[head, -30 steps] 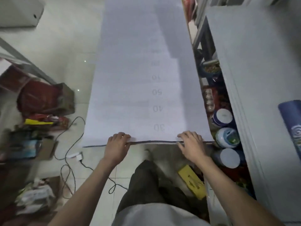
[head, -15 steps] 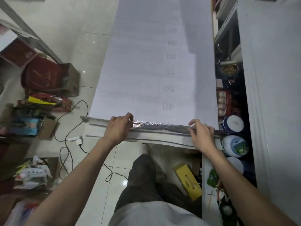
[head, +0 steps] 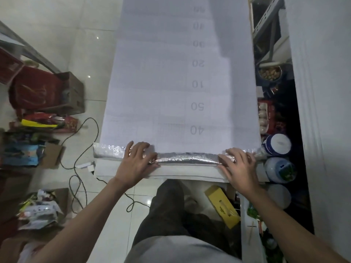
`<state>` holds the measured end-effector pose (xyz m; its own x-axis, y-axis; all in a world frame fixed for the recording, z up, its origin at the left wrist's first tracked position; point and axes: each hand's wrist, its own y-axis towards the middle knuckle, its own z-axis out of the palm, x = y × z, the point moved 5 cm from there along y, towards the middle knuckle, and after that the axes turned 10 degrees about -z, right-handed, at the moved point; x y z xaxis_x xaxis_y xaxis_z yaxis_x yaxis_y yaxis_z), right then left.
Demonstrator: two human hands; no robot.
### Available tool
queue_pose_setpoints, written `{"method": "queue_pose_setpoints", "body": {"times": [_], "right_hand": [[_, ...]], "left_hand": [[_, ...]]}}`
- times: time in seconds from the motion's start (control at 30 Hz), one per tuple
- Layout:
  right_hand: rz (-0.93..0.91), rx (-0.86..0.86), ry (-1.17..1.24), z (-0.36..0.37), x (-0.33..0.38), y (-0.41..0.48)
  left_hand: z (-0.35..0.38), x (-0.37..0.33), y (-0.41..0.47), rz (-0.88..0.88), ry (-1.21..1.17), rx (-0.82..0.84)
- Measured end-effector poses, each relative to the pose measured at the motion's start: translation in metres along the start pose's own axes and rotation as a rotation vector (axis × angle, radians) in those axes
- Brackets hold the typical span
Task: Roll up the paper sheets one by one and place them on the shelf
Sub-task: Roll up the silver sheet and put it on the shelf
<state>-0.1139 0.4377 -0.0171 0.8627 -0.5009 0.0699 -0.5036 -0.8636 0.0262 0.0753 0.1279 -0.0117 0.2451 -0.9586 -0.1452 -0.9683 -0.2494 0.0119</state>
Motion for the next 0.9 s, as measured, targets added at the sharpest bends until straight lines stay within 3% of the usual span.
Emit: {"method": "queue_pose_setpoints", "body": {"times": [0.2, 0.4, 0.5, 0.6, 0.7, 0.9], "right_hand": [[0.093, -0.036, 0.013, -0.003, -0.007, 0.011], [0.365, 0.02, 0.207, 0.006, -0.027, 0.047], [0.354, 0.009, 0.206, 0.013, -0.033, 0.061], [0.339, -0.024, 0.137, 0.017, -0.038, 0.063], [0.22, -0.05, 0.141, 0.018, -0.037, 0.05], [0.159, 0.005, 0.097, 0.013, -0.036, 0.04]], "left_hand": [[-0.013, 0.008, 0.019, -0.011, 0.018, -0.045], [-0.011, 0.022, 0.057, -0.19, -0.206, 0.123], [-0.003, 0.026, 0.069, -0.146, -0.181, 0.085], [0.004, 0.035, 0.067, -0.026, -0.161, -0.059], [0.013, 0.041, 0.057, 0.089, -0.072, -0.091], [0.01, 0.045, 0.053, 0.068, 0.036, -0.12]]}}
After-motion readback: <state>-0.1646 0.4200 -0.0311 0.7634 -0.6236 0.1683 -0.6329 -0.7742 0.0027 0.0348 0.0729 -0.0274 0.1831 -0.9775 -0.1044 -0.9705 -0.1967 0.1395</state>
